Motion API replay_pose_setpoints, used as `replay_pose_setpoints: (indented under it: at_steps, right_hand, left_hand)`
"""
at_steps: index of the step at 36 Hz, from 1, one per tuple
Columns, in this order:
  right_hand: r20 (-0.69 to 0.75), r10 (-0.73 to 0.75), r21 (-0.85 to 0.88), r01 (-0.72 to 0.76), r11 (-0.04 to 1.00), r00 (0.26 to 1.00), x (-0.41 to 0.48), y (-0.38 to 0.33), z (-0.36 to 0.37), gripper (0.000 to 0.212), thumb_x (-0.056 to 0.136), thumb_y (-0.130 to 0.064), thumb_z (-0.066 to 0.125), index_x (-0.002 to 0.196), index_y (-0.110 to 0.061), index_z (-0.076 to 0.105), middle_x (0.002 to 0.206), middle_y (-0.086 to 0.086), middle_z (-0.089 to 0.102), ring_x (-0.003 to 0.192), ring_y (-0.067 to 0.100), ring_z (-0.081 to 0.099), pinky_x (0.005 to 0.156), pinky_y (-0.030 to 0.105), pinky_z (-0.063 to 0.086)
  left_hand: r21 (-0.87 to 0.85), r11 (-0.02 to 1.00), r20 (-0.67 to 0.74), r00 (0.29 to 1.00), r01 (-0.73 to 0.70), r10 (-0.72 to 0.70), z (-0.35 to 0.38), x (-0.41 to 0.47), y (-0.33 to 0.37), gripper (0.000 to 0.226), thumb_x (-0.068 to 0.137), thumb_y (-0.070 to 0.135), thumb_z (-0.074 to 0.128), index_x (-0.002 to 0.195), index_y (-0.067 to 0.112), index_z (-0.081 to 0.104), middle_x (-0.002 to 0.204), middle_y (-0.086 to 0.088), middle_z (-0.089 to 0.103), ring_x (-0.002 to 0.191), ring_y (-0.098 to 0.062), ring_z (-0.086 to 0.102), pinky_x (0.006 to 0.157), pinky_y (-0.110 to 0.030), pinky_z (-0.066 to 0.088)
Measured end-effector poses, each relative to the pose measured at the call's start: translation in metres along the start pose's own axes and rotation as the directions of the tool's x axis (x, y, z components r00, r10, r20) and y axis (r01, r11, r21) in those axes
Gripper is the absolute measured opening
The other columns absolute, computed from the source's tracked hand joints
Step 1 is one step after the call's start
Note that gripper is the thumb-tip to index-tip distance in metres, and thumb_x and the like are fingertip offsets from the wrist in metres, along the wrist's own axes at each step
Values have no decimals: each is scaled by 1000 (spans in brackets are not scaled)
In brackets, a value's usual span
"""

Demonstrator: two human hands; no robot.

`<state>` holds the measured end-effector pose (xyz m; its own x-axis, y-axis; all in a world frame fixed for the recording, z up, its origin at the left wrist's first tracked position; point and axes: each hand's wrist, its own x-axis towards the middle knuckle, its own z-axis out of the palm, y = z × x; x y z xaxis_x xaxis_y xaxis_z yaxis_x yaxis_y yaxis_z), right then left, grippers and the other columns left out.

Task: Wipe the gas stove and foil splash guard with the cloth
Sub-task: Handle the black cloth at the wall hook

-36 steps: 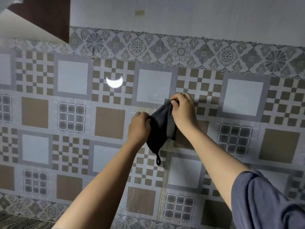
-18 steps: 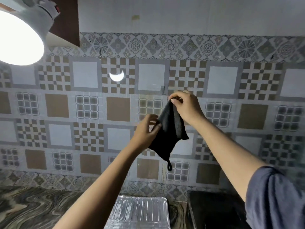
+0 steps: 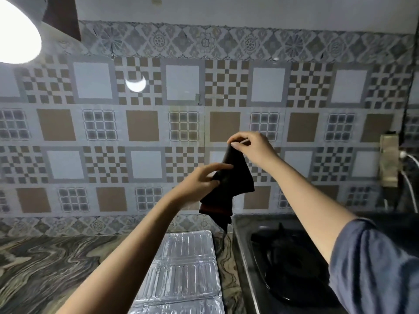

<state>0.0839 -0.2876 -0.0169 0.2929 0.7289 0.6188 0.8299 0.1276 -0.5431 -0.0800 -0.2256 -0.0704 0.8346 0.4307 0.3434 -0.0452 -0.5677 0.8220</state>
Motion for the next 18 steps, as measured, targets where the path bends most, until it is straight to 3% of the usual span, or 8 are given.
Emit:
replay_pose_setpoints:
  at_steps: [3,6,10,15,18]
  right_hand:
    - [-36,61,110,-57,992,997,-13,8,5,13,88,-11,59,90,-20,68,96,-5,65,94,13,58,86,27,48]
    - [-62,71,196,-57,979,996,-28,13,15,16,89,-10,57,100,-17,66,102,-3,64,102,16,59,92,29,48]
    - [-66,56,235,-39,971,996,-55,15,28,27,91,-19,55,118,-22,59,123,-1,56,114,13,51,95,27,42]
    - [55,39,378,-57,924,998,-93,14,44,35,93,-26,53,127,-26,53,130,-9,50,121,4,45,105,29,38]
    - [141,31,445,-91,891,990,-106,15,56,44,90,-39,54,133,-38,43,139,-11,46,127,7,43,106,34,39]
  left_hand:
    - [-127,991,-1,1000,30,-30,3,-10,-2,51,91,-12,36,120,25,56,114,7,55,102,-9,60,83,-30,57]
    - [-260,965,-29,999,19,-28,6,-20,-7,53,89,-14,37,115,26,59,121,4,55,110,-10,56,78,-22,56]
    - [-408,913,-102,994,-3,-42,11,-29,-16,57,86,-17,37,118,25,59,135,-3,51,125,-22,48,91,-33,50]
    - [-555,828,-209,977,-75,-51,15,-33,-24,58,83,-18,36,118,22,59,133,-11,52,124,-31,49,83,-33,52]
    - [-592,796,-239,971,-124,-27,17,-35,-26,53,86,-16,38,121,20,56,128,-8,54,118,-29,51,84,-37,53]
